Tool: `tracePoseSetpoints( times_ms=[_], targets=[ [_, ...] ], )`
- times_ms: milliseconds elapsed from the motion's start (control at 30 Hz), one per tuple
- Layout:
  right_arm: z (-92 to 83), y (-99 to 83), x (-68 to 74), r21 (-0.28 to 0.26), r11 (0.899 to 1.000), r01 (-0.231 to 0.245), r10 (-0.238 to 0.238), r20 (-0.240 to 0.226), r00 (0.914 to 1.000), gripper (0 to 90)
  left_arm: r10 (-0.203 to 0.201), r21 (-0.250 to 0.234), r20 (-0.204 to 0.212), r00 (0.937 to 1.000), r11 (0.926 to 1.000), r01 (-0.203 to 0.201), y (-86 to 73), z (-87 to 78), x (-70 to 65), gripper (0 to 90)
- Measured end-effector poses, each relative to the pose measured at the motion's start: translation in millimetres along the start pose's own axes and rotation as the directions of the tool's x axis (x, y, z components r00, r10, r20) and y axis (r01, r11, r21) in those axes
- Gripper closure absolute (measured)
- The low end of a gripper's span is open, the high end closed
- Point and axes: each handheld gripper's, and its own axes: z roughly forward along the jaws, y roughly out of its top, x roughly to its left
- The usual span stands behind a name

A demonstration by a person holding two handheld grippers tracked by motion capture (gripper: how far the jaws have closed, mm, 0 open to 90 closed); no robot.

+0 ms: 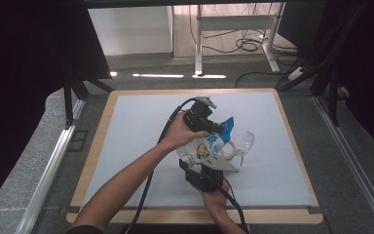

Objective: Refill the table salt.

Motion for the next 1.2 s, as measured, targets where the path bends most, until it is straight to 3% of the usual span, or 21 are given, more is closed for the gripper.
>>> tracePoseSetpoints(
  times_ms=[1200],
  targets=[
    [-1.1, -1.9, -2.3, 0.007, 1.0, 0.012, -0.012, -0.03, 0.9995, 56.2, -0.008, 0.0, 0.026, 0.9996, 1.0, 0.008, -2.6, -0.2, 2.2, 90.0]
  ],
)
